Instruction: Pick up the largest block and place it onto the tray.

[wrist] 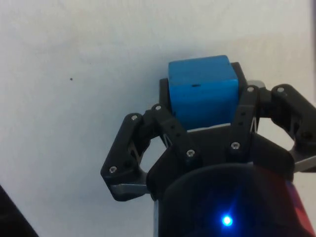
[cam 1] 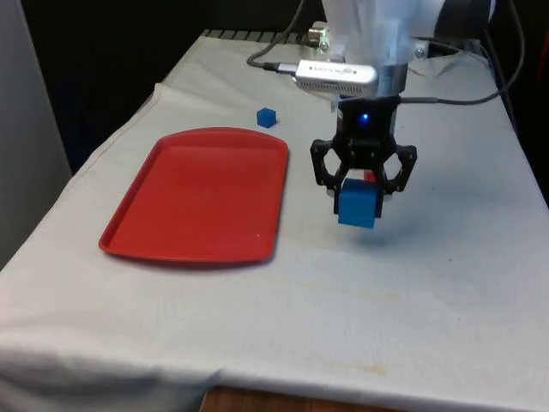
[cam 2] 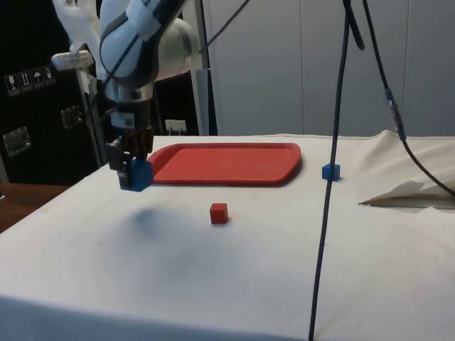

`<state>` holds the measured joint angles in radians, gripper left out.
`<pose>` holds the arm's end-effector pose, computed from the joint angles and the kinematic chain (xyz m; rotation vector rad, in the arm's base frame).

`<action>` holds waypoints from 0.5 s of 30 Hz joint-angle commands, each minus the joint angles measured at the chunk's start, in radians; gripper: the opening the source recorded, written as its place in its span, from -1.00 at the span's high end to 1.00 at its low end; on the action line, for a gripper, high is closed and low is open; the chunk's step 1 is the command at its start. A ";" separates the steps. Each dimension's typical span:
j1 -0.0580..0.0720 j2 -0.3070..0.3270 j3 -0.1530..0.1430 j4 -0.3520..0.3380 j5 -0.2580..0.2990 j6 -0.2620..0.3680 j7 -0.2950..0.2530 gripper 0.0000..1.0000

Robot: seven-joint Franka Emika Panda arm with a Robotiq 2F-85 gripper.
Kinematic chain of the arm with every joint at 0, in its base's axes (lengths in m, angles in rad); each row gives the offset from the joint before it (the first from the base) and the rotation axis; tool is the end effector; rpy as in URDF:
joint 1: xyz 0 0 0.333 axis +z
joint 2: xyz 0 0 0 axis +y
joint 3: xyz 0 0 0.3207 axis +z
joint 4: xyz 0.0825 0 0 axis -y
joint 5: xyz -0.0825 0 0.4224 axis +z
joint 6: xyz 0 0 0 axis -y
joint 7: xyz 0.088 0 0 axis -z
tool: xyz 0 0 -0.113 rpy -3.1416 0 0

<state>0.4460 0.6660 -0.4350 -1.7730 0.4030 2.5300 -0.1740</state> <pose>0.7042 0.0283 0.1986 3.1156 -0.0361 0.2725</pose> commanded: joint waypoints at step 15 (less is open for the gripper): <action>0.000 -0.061 -0.057 -0.033 -0.001 -0.020 -0.026 0.90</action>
<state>0.4460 0.6050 -0.4920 -1.8060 0.4020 2.5100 -0.2000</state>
